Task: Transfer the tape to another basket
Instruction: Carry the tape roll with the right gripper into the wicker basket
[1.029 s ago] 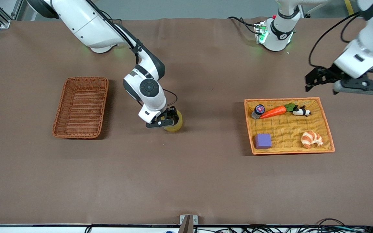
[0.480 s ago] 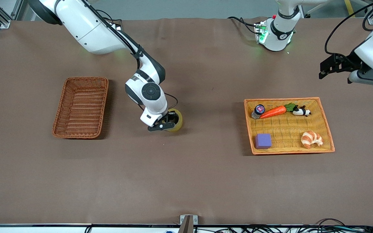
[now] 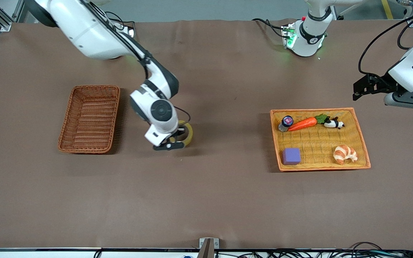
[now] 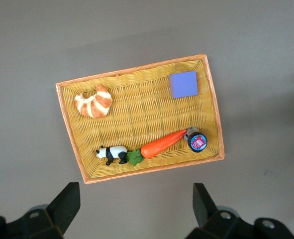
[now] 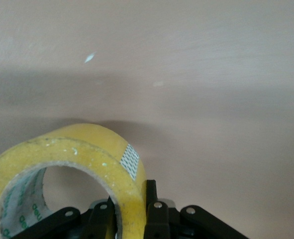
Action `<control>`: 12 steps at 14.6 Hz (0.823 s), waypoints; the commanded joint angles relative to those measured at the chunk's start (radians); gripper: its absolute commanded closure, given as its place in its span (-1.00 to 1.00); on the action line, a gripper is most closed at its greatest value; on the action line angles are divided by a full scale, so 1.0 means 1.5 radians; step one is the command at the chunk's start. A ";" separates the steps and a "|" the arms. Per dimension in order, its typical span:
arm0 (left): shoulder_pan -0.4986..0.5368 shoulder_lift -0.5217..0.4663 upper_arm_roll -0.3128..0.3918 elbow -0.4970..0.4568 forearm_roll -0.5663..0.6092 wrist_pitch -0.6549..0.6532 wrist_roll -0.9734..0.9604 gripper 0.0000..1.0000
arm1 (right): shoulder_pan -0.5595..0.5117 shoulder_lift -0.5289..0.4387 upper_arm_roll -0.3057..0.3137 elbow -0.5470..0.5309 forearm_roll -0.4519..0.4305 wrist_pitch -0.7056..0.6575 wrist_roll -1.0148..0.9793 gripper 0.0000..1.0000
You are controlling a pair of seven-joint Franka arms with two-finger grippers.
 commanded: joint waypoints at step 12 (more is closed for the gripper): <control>-0.008 0.012 -0.003 0.032 0.015 -0.006 -0.057 -0.99 | -0.187 -0.374 -0.277 -0.407 0.203 0.125 -0.629 0.98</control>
